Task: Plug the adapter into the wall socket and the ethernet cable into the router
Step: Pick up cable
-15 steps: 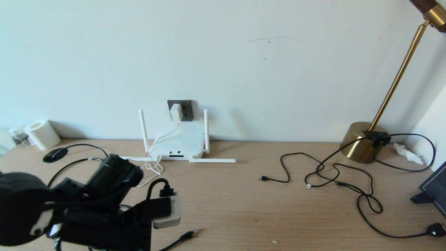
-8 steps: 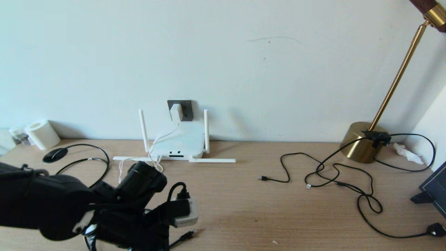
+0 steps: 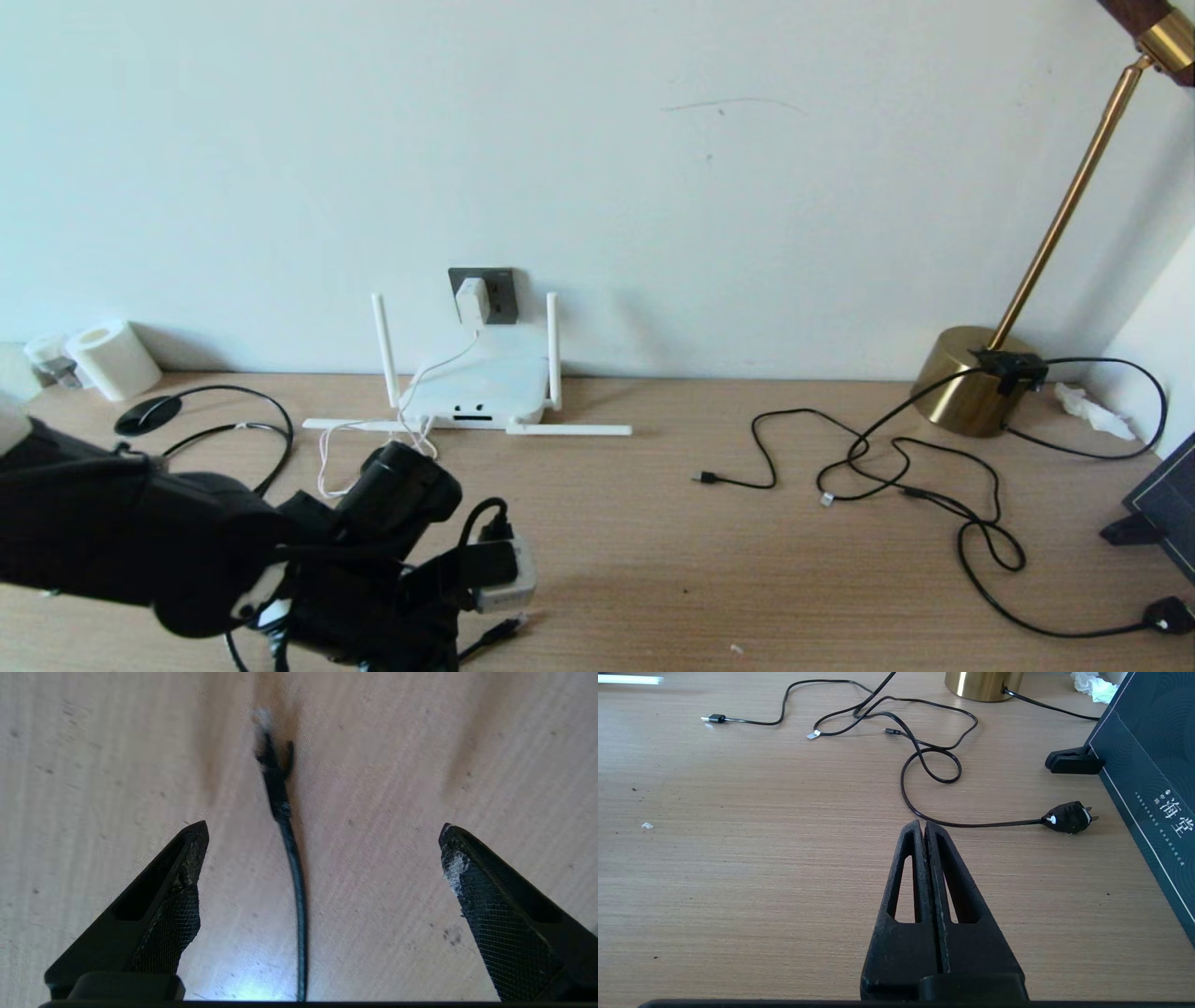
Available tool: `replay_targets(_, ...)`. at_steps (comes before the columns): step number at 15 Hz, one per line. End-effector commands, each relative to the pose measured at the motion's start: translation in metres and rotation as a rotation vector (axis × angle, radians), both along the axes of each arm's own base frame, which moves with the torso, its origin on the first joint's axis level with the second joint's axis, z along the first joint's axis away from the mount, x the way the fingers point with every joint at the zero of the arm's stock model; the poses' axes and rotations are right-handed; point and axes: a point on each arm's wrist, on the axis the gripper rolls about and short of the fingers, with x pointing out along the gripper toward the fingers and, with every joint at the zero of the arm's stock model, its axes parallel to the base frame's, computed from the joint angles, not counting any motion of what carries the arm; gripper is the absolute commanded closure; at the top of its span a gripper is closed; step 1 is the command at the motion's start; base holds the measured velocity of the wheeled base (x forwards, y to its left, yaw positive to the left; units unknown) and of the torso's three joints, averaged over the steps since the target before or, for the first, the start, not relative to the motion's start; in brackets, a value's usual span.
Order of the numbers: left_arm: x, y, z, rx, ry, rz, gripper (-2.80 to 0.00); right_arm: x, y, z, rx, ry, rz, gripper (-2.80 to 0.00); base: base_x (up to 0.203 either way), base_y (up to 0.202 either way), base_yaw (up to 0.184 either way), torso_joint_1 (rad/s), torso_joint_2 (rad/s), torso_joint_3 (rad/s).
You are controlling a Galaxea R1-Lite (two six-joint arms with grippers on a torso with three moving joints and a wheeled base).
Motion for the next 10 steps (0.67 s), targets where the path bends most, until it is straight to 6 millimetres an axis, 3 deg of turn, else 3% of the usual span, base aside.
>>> replay_targets(1,0.0016,-0.0010,-0.0038,0.004,0.007,-0.001,-2.80,0.0001,0.0000,-0.0001,-0.001,0.002,-0.001,0.00,0.000,0.000,0.000,0.000,0.00,0.000)
replay_targets(10,0.0040,-0.0029,-0.0104,-0.005,0.003,0.011,-2.80,0.0001,0.0000,-0.0001,-0.001,0.002,0.000,0.00,0.000,0.000,0.000,0.000,0.00,0.000)
